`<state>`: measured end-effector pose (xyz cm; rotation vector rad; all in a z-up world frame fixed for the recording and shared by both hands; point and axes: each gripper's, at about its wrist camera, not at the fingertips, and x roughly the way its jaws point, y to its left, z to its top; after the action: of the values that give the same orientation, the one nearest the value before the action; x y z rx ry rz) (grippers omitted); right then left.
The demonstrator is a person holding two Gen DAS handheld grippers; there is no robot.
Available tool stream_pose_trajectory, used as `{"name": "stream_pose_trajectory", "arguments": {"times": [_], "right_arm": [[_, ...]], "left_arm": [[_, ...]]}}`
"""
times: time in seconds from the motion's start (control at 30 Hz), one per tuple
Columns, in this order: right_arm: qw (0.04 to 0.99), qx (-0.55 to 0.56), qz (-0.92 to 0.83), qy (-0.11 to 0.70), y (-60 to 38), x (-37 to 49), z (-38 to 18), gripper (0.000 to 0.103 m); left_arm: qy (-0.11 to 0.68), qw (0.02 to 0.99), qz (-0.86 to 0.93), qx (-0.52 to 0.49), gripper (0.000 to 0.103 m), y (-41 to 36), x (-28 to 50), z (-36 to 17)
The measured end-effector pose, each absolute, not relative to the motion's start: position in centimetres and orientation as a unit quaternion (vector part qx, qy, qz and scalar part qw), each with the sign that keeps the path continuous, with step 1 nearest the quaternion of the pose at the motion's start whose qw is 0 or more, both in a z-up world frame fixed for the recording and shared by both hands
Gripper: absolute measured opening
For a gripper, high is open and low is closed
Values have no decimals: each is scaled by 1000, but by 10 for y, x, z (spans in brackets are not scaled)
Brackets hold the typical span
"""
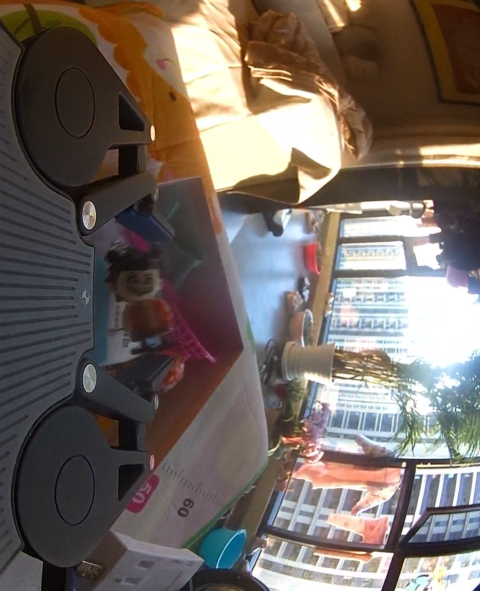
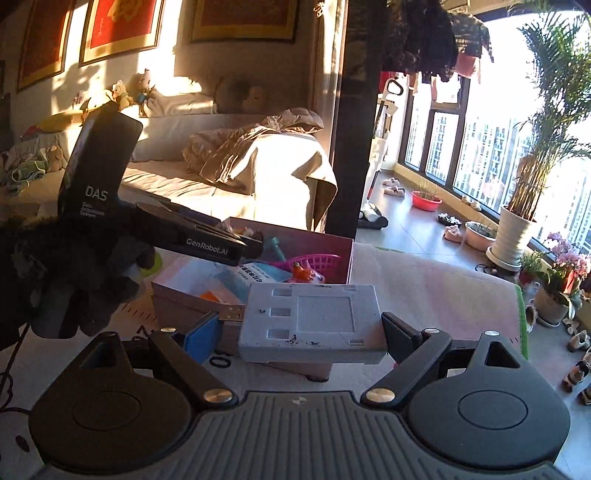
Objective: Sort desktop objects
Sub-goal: 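Drop the doll into the pink box with the left tool while the right tool drops the charger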
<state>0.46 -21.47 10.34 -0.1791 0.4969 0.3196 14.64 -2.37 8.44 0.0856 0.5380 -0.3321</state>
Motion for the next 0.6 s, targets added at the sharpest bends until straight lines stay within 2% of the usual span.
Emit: {"name": "stream_pose_trajectory", "arguments": {"times": [0.17, 0.37, 0.6], "right_arm": [[949, -110, 163, 247, -195, 27, 101, 91], [947, -101, 157, 260, -175, 67, 95, 91], [939, -70, 168, 292, -138, 117, 81, 91]], "left_arm": [[256, 953, -155, 43, 91, -6, 129, 87], [264, 959, -105, 22, 96, 33, 91, 84], [318, 945, -71, -2, 101, 43, 31, 46]]}}
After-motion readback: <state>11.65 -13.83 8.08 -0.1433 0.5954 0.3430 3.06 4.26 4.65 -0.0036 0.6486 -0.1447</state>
